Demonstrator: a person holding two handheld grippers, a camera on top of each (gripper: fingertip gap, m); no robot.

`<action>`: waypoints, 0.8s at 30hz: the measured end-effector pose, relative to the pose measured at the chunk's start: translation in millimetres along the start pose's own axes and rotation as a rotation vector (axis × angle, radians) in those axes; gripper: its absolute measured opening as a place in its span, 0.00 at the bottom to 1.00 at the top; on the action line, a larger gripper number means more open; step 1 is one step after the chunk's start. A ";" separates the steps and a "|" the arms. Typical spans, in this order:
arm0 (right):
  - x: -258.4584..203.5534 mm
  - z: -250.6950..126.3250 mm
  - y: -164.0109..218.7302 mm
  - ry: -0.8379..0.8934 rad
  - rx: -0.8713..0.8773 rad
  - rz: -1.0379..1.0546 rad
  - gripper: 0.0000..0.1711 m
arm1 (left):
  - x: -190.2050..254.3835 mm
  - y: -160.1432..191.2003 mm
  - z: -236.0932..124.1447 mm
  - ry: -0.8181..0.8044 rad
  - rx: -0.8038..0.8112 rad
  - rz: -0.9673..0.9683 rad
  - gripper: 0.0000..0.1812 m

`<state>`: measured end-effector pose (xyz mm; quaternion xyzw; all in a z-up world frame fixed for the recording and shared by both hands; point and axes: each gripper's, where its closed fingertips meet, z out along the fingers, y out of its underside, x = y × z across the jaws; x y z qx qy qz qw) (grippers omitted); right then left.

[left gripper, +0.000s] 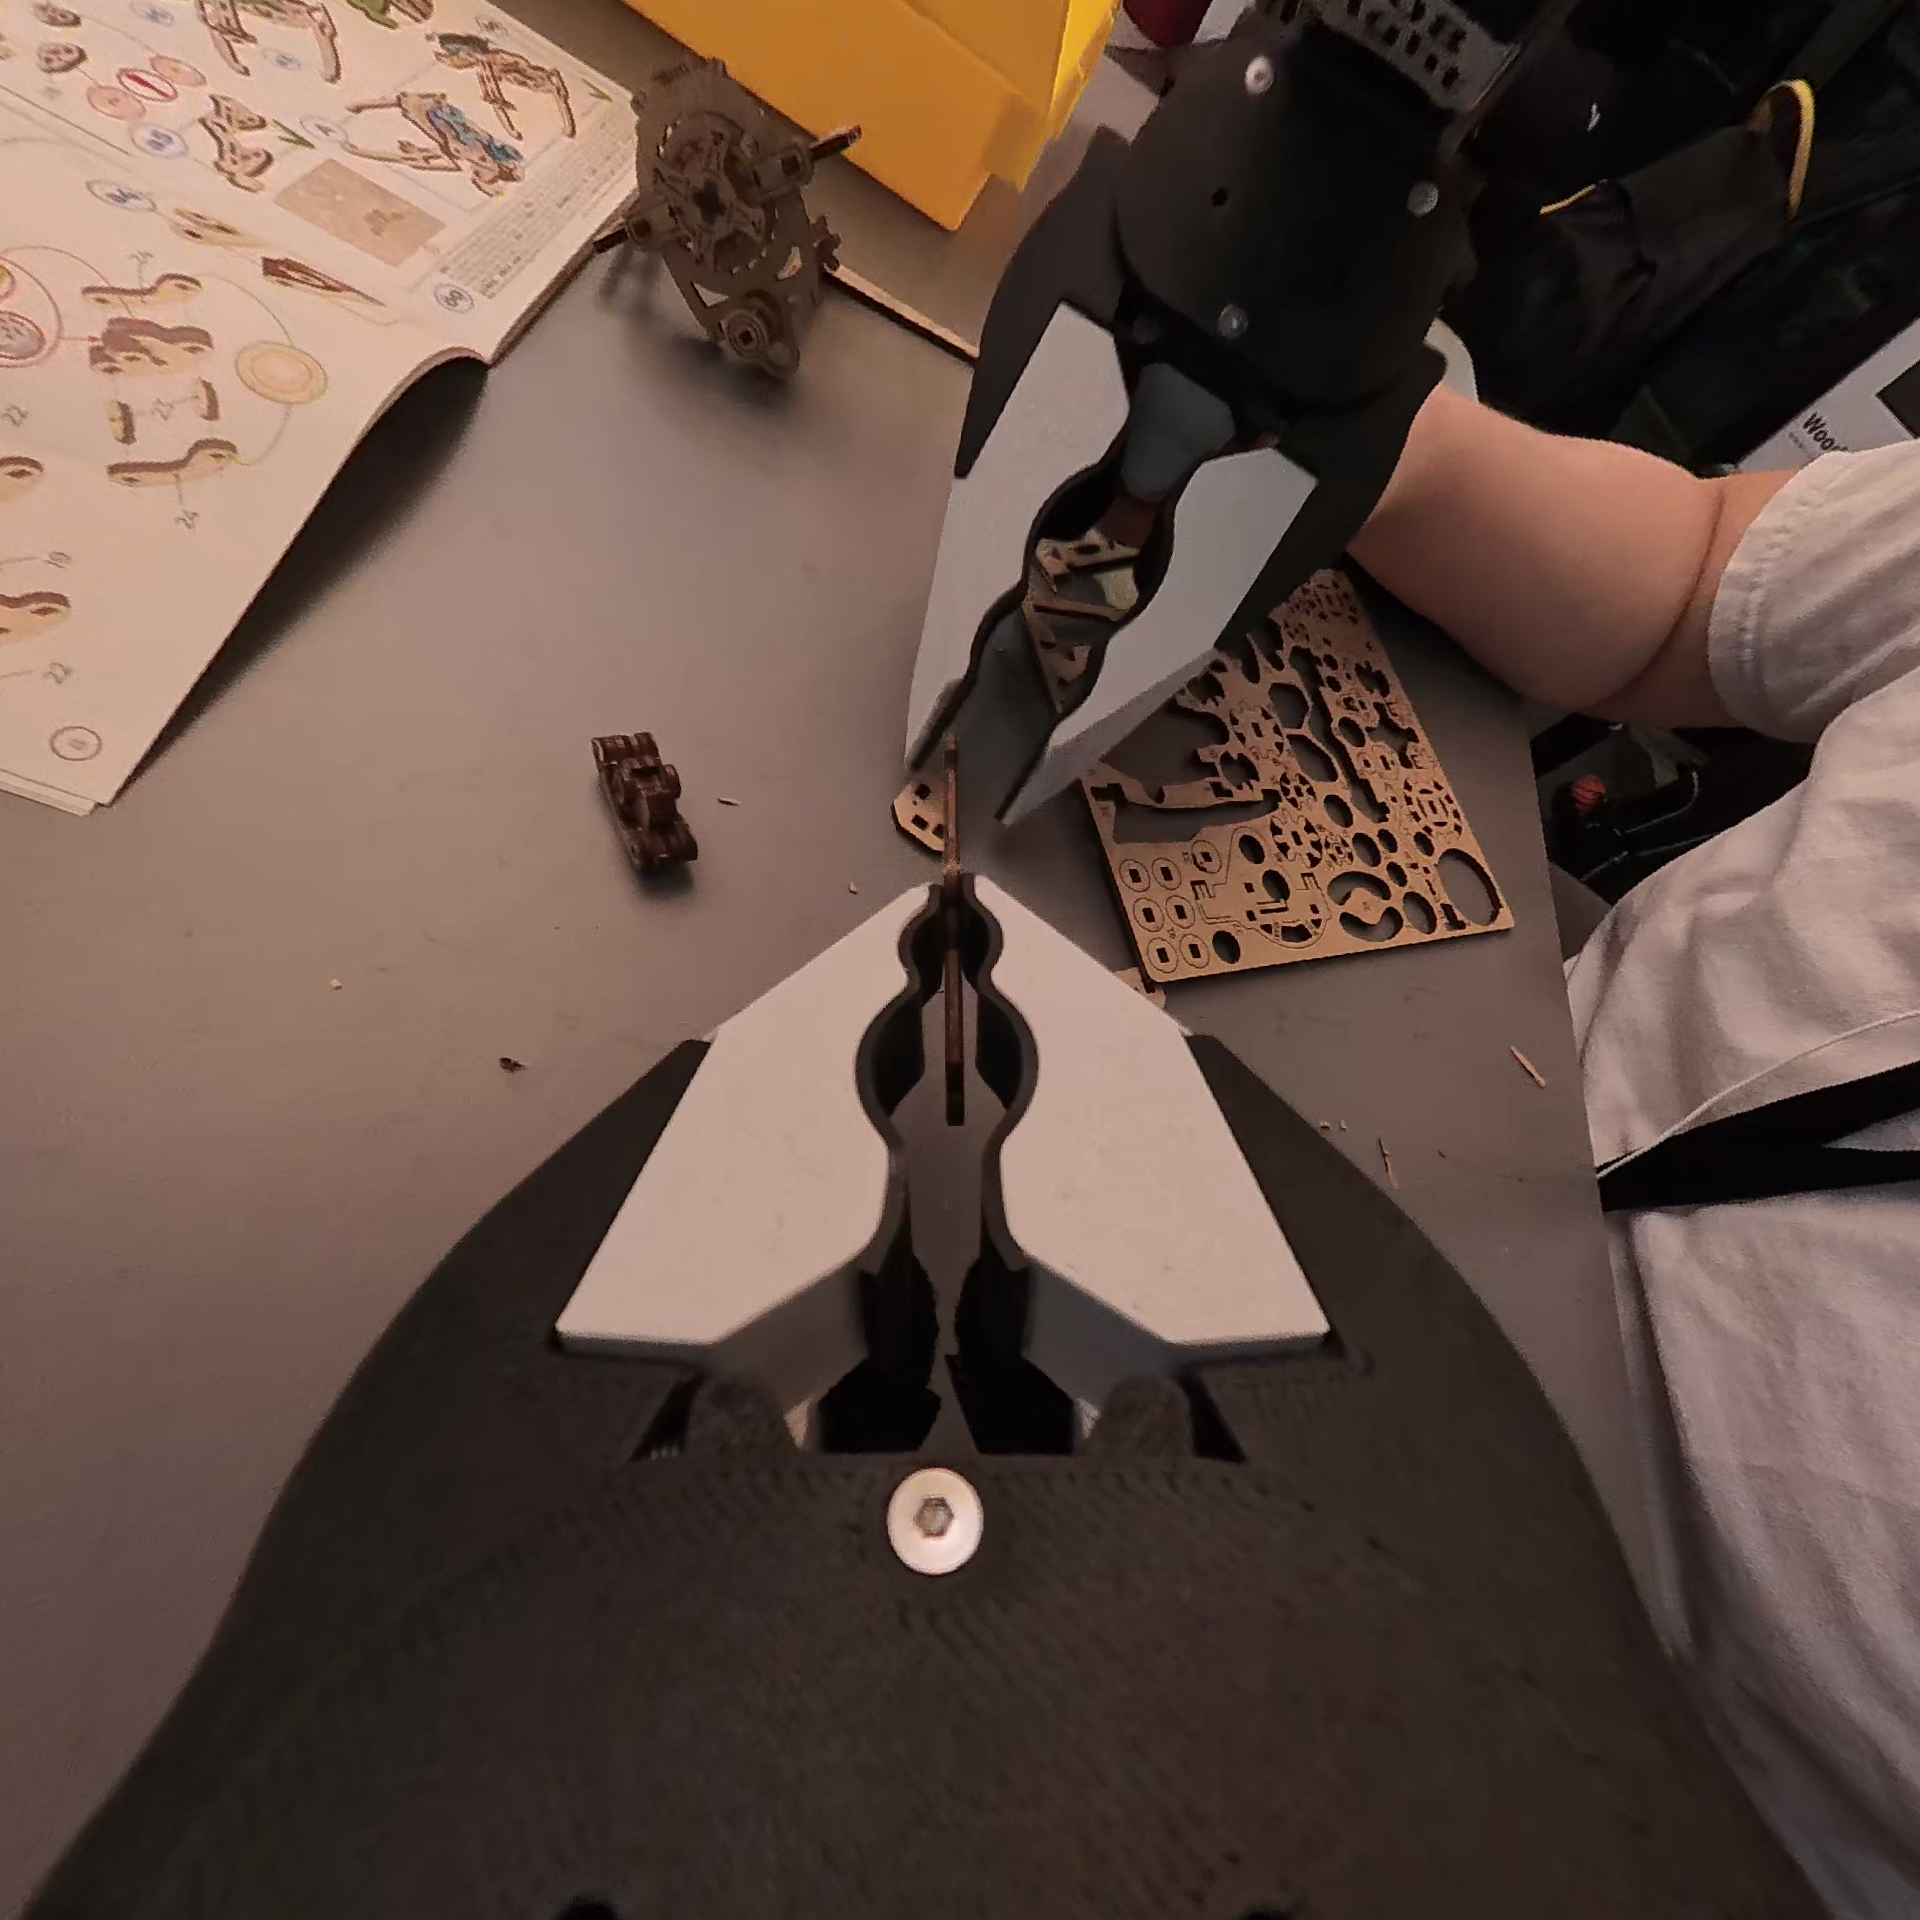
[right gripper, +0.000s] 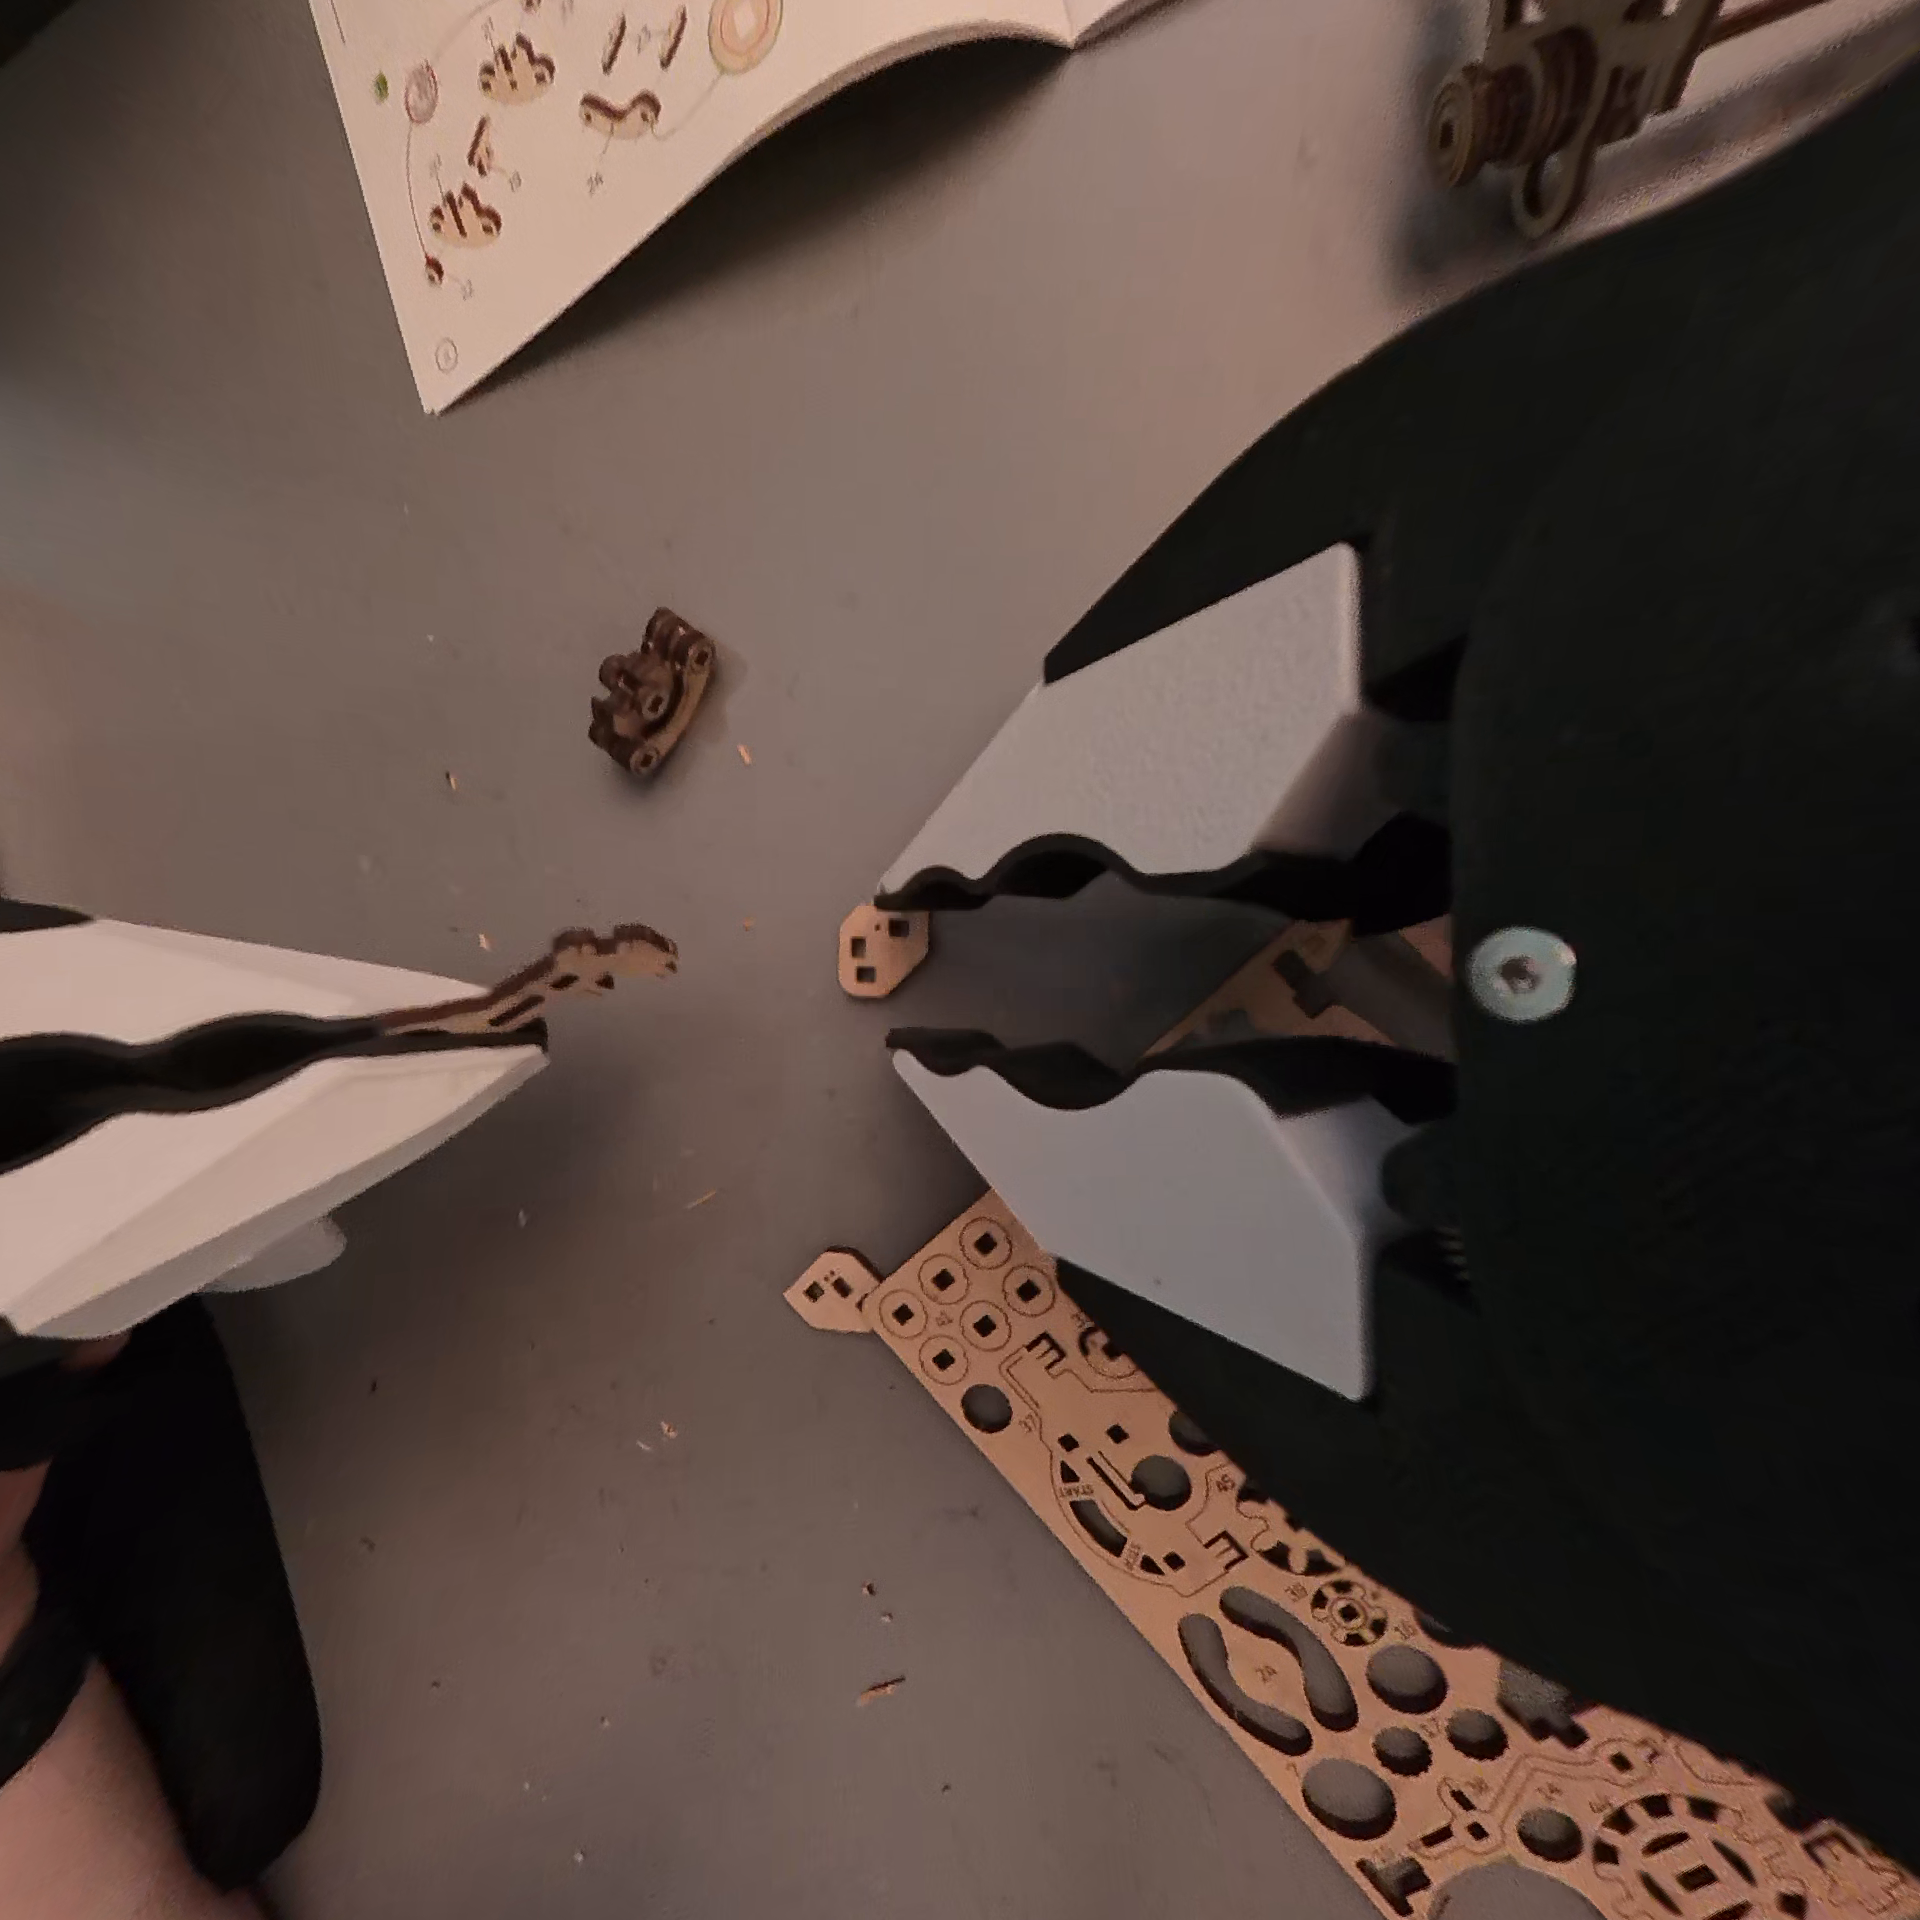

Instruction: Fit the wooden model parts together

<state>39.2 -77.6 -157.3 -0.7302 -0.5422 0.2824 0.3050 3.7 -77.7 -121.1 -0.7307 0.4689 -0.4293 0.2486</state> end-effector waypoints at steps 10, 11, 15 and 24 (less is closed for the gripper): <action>-1.4 9.2 -1.1 -0.061 -0.038 -0.078 0.08 | -0.8 3.4 5.1 0.005 -0.023 -0.008 0.00; -5.5 11.1 -2.4 -0.094 -0.046 -0.129 0.09 | -2.0 4.1 5.3 0.003 -0.028 -0.009 0.00; -7.2 10.5 -8.7 -0.099 -0.018 -0.174 0.11 | -1.2 5.4 5.5 0.016 -0.037 -0.015 0.00; -2.8 -14.3 -17.7 -0.043 0.100 -0.059 0.16 | 4.2 8.4 18.2 0.005 -0.085 0.016 0.00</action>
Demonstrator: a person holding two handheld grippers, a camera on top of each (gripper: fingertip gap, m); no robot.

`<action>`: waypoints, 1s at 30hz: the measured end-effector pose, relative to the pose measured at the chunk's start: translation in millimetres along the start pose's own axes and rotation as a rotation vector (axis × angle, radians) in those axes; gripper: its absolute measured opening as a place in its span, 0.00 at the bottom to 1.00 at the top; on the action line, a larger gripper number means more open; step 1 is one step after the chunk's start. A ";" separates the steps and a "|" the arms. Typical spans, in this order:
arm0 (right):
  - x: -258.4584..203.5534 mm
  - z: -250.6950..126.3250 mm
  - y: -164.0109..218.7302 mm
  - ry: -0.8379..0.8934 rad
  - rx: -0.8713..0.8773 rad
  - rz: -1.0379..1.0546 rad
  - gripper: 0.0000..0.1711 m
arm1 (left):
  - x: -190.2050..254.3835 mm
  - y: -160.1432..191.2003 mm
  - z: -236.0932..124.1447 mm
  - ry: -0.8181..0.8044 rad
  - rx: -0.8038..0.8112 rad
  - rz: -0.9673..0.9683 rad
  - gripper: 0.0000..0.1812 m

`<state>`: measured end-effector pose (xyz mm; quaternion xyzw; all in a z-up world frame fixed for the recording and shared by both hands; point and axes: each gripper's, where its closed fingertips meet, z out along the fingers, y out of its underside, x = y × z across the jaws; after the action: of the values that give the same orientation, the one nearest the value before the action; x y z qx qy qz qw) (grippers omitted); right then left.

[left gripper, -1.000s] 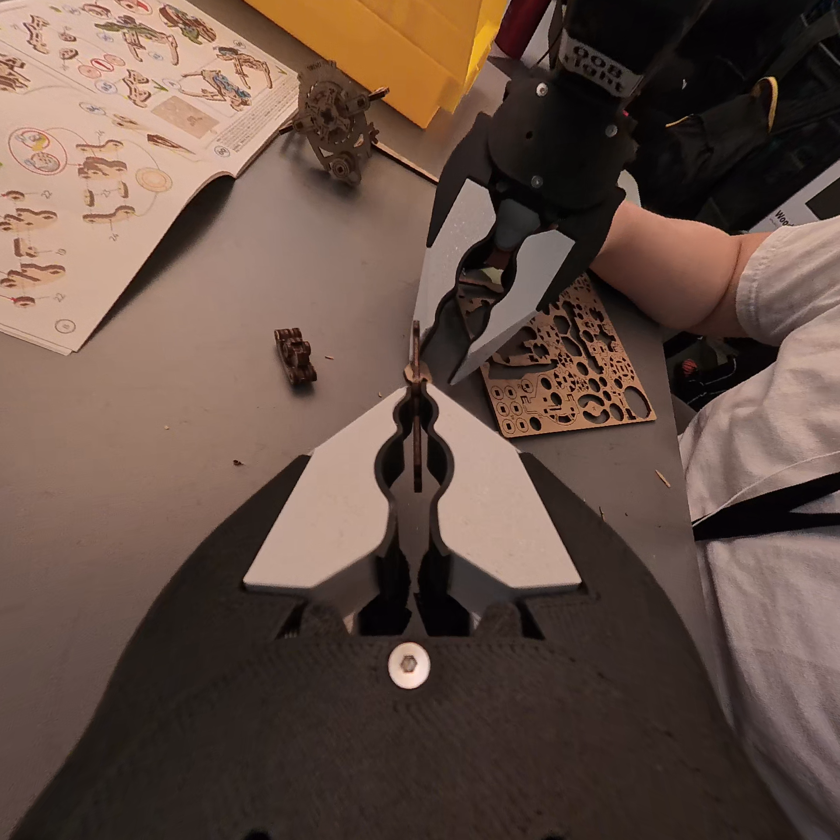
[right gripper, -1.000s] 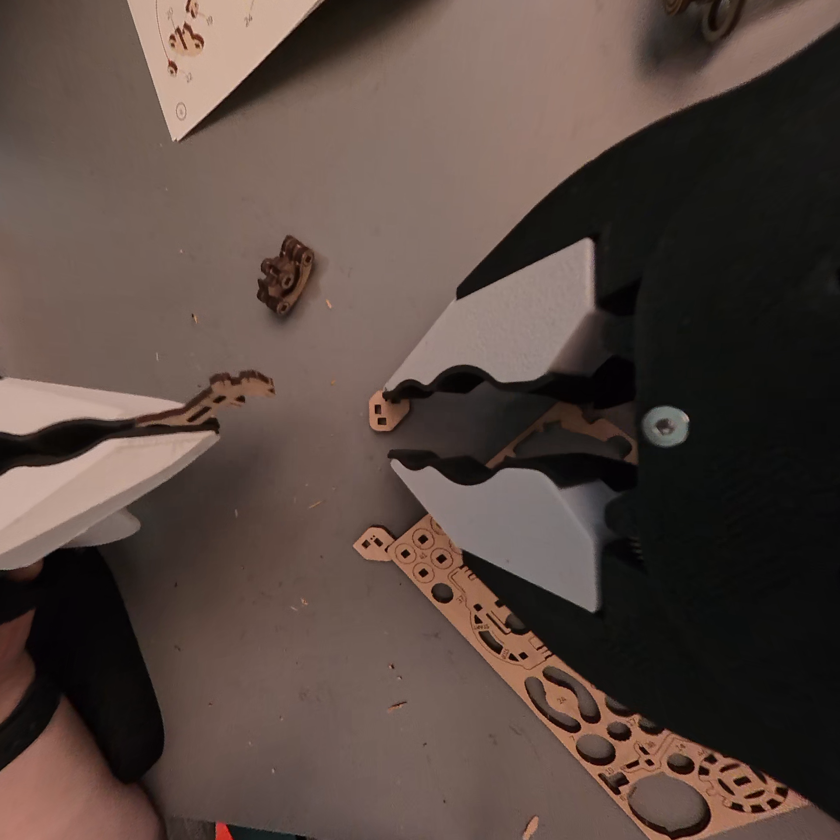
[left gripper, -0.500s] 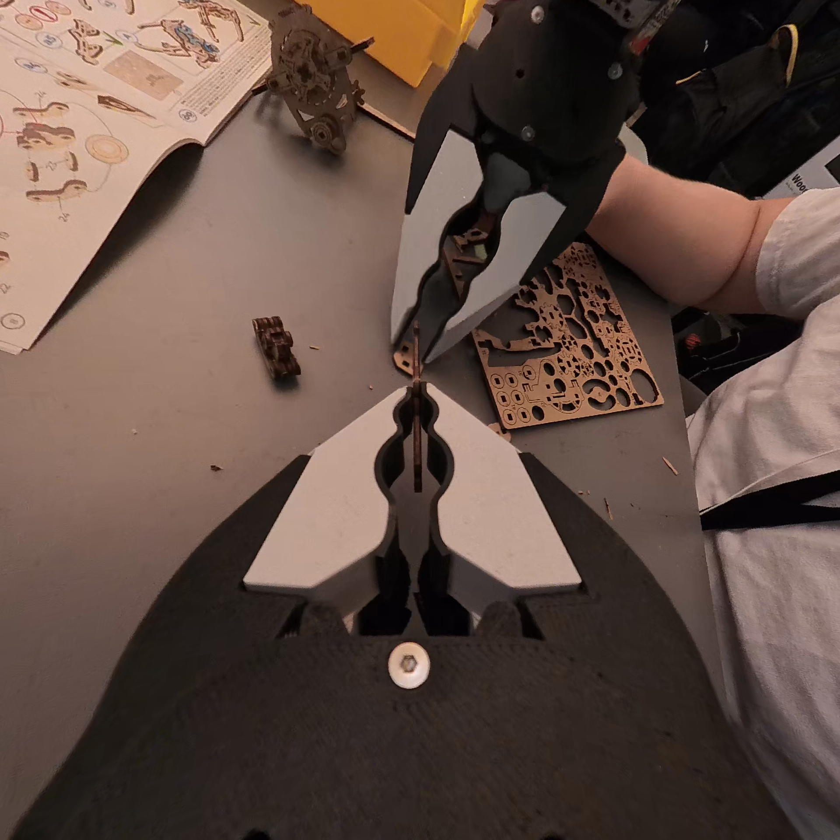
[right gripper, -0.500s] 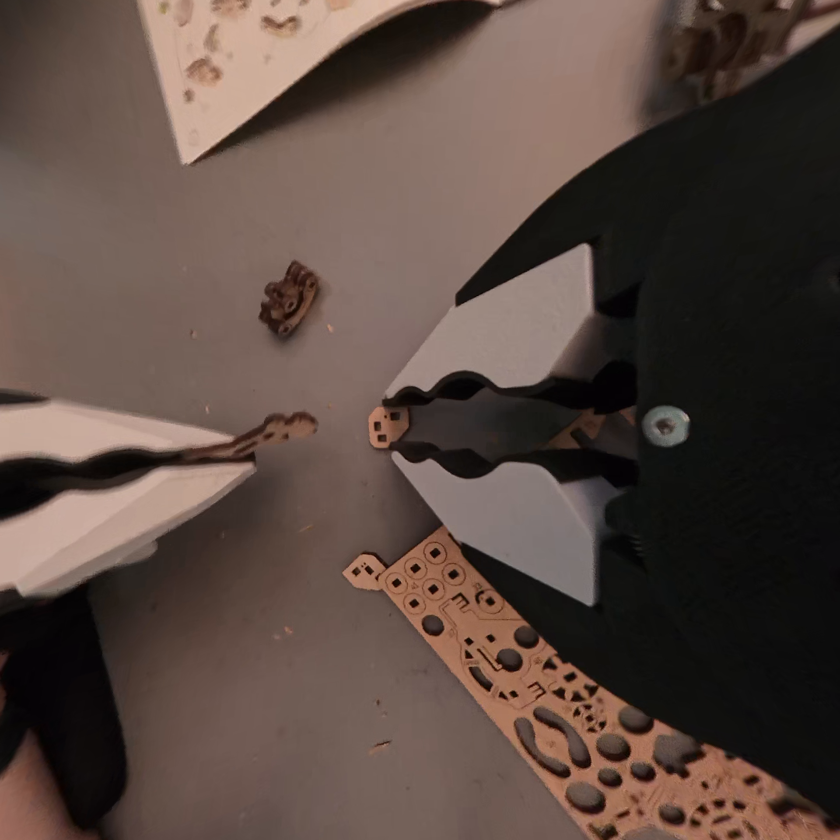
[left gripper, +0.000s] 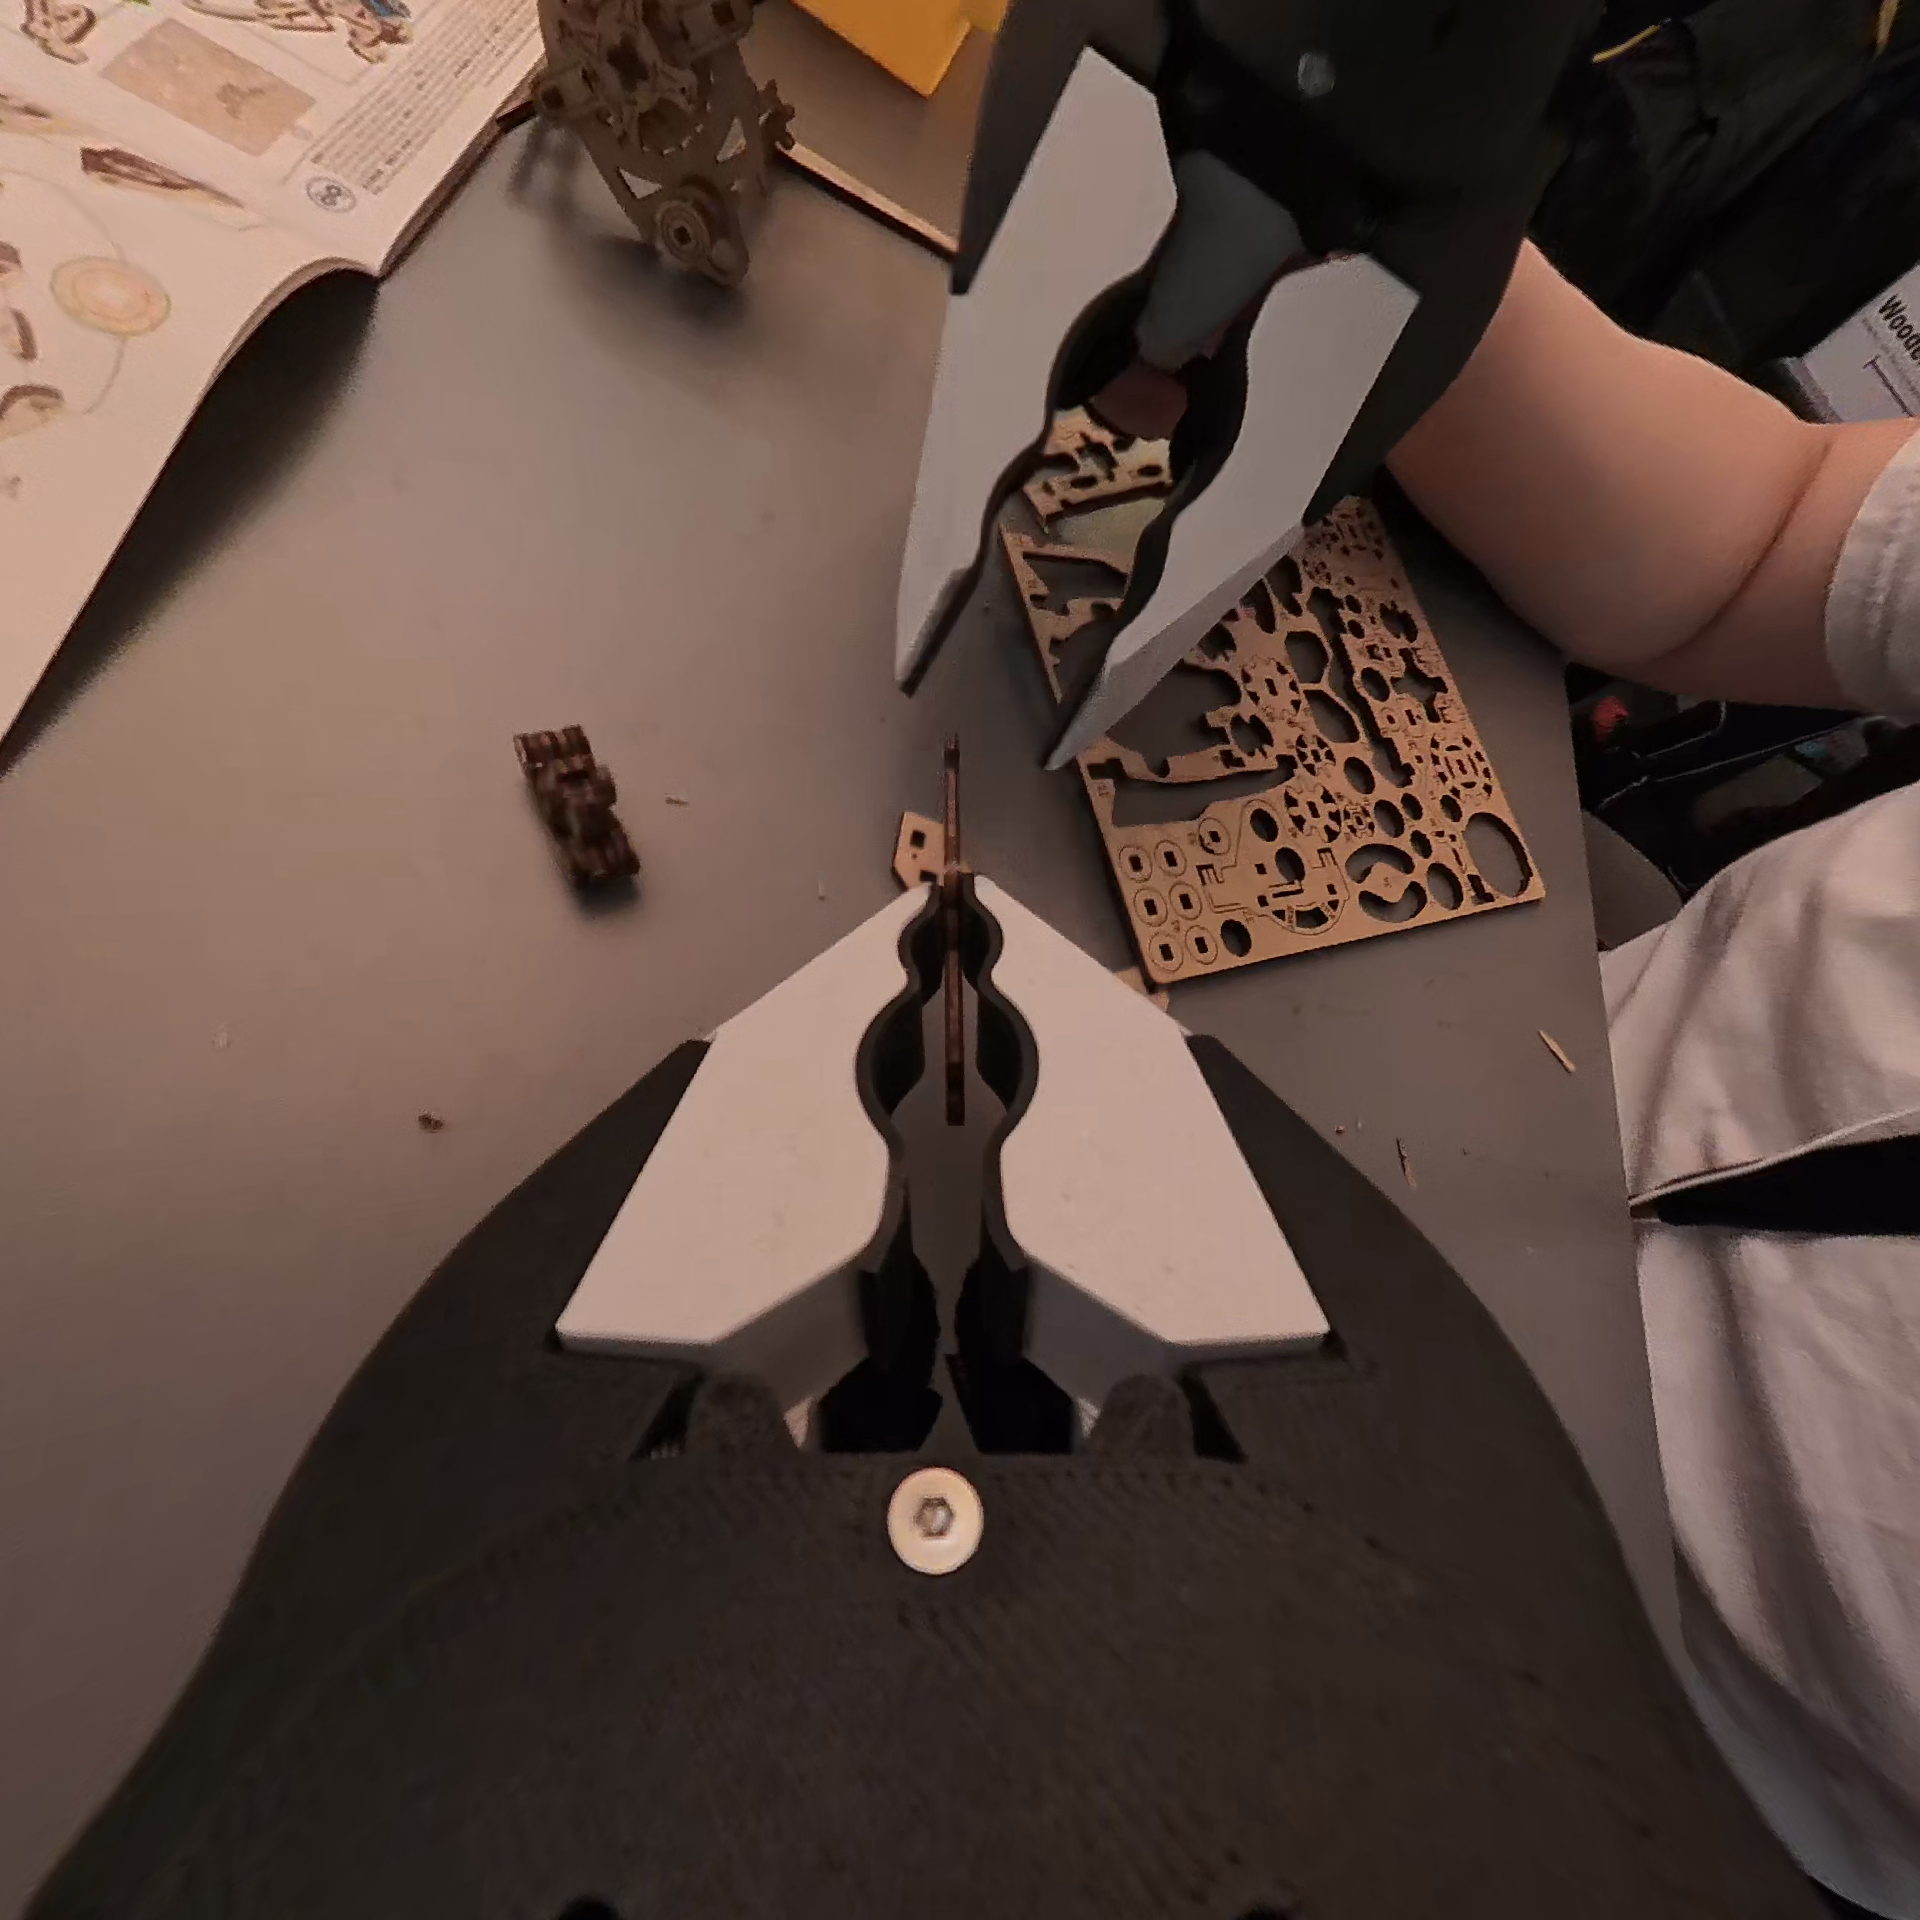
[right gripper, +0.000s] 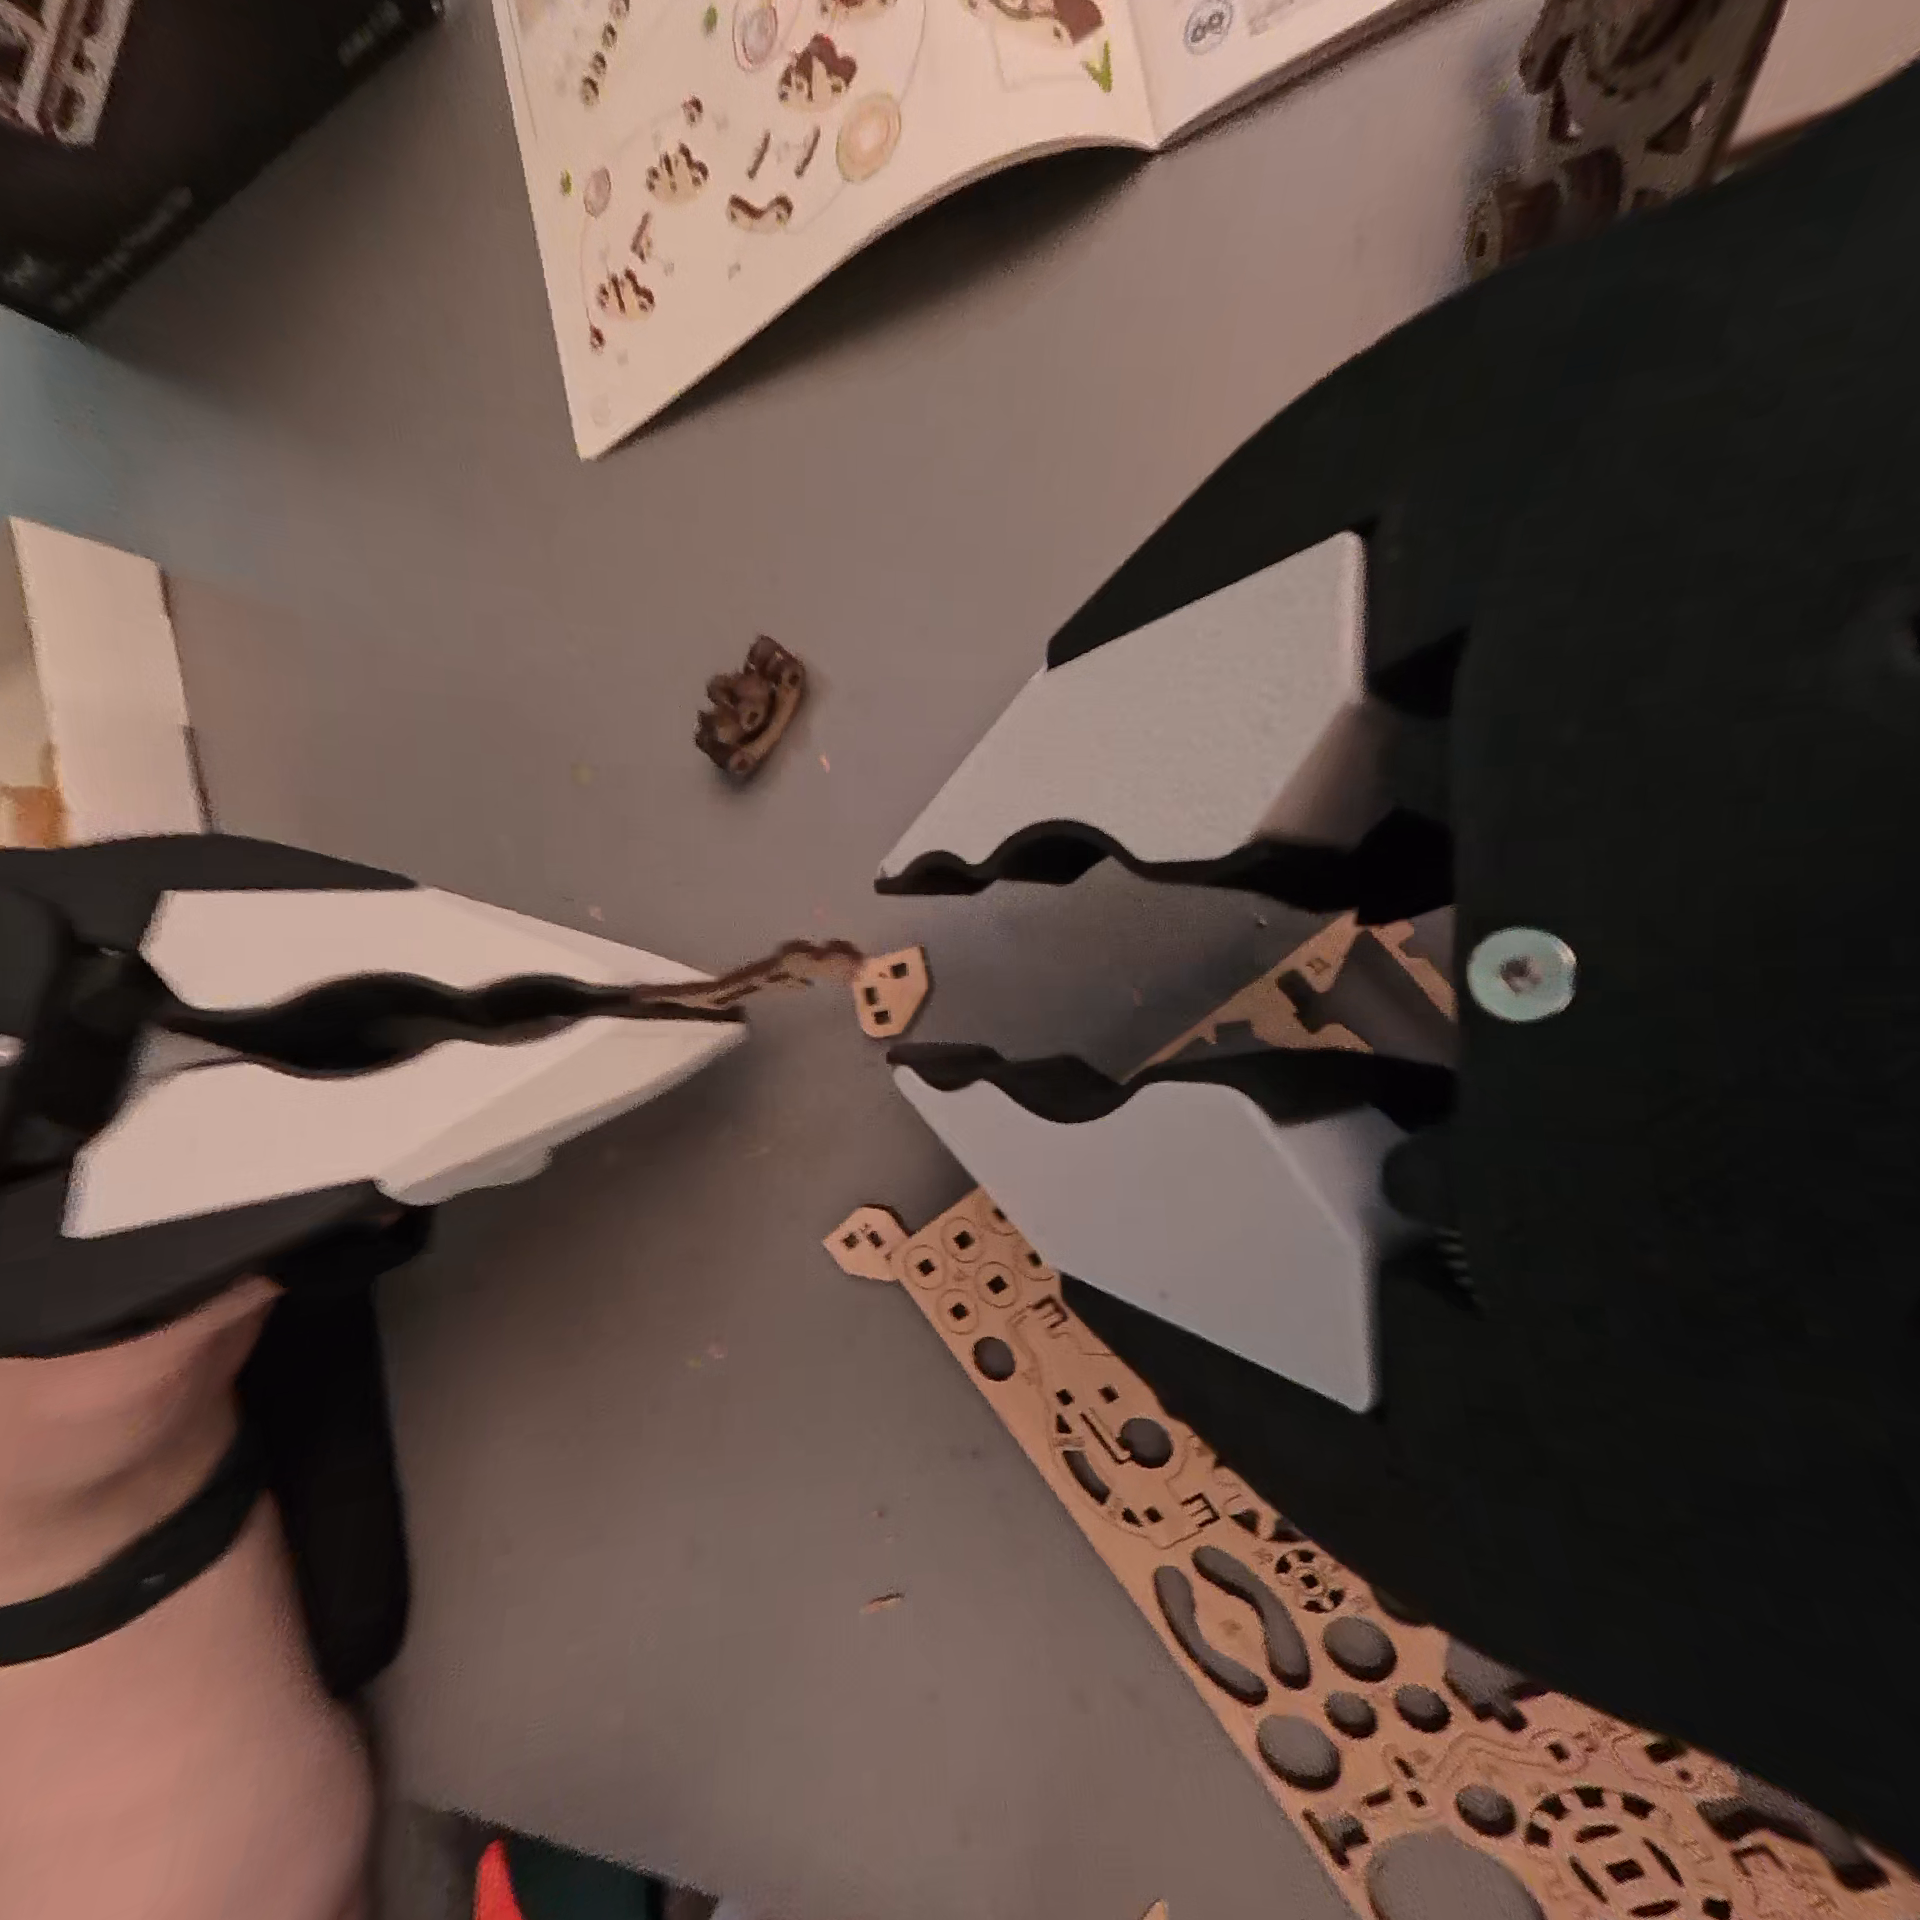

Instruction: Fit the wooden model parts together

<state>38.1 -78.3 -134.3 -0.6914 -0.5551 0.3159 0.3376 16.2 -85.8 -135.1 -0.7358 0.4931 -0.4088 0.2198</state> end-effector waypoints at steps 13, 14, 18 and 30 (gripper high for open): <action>1.6 10.3 2.9 -0.081 -0.038 0.068 0.09 | -4.2 10.6 19.3 -0.072 -0.112 0.120 0.00; 2.2 10.9 3.6 -0.086 -0.042 0.075 0.08 | -5.2 10.8 19.4 -0.076 -0.115 0.121 0.00; 2.7 13.9 7.3 -0.109 -0.068 0.100 0.05 | -7.2 13.0 20.5 -0.078 -0.125 0.123 0.00; -0.8 17.9 8.0 -0.196 -0.097 0.218 0.02 | -7.1 16.9 20.3 -0.011 -0.135 0.049 0.00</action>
<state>27.9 -78.2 -151.1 -0.7290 -0.5216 0.3894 0.2119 22.3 -88.0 -161.7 -0.7390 0.5362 -0.3650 0.1822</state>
